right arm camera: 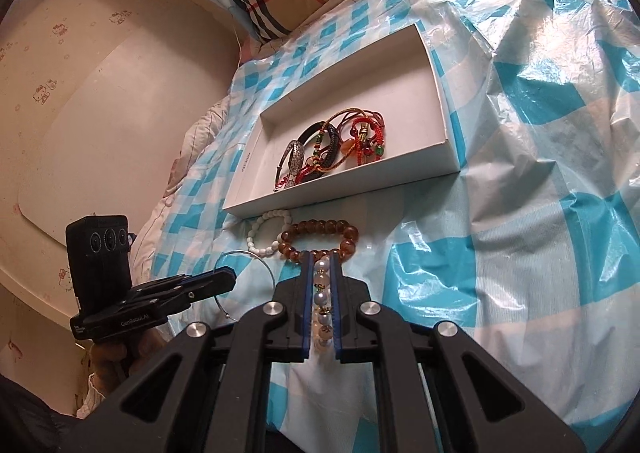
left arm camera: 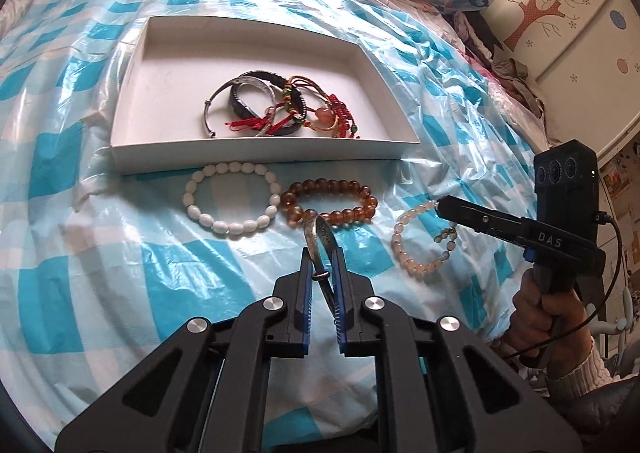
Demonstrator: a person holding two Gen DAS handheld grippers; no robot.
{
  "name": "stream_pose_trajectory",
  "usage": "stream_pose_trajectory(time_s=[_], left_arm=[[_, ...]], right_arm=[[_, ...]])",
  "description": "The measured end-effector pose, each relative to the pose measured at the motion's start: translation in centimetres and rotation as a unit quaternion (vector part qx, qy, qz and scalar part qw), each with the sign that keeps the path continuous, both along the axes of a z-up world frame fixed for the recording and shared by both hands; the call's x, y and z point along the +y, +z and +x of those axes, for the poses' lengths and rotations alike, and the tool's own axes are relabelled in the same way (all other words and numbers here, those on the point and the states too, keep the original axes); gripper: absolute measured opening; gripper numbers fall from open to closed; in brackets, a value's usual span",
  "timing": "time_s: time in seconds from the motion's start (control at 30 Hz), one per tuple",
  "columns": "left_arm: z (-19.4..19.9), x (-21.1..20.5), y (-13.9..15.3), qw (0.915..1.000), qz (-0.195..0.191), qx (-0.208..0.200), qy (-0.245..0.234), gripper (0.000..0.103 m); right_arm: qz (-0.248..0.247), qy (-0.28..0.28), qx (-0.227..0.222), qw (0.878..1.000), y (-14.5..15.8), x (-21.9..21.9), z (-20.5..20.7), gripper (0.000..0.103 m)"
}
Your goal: Organize jewelry
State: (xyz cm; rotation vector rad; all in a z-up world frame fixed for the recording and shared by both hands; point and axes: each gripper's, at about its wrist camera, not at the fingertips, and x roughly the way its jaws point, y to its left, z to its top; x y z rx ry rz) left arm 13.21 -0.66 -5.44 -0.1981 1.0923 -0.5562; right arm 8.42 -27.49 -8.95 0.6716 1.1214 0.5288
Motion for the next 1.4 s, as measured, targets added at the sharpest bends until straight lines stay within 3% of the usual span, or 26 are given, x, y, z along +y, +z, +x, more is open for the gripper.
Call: stream_pose_trajectory(time_s=[0.2, 0.53, 0.83, 1.03, 1.27, 1.4], left_arm=[[-1.2, -0.5, 0.4, 0.9992, 0.025, -0.026, 0.018, 0.009], [-2.7, -0.1, 2.9, 0.9922, 0.074, -0.081, 0.059, 0.009], [-3.2, 0.2, 4.6, 0.9855, 0.104, -0.114, 0.070, 0.009], [-3.0, 0.4, 4.1, 0.9868, 0.099, -0.107, 0.071, 0.009], [-0.6, 0.4, 2.0, 0.9950, 0.066, -0.060, 0.045, 0.010], [1.4, -1.2, 1.1, 0.9940, 0.084, -0.060, 0.035, 0.022]], right_arm=[[-0.011, 0.012, -0.012, 1.000, 0.5, 1.1, -0.8, 0.009], [-0.042, 0.026, -0.075, 0.996, 3.9, 3.3, -1.7, 0.009], [-0.048, 0.022, -0.085, 0.995, 4.7, 3.4, -2.0, 0.009], [-0.049, 0.020, -0.084, 0.995, 4.5, 3.2, -1.9, 0.009], [-0.048, 0.018, -0.074, 0.996, 3.6, 2.9, -1.8, 0.009], [-0.041, 0.016, -0.066, 0.997, 2.8, 2.6, -1.7, 0.009]])
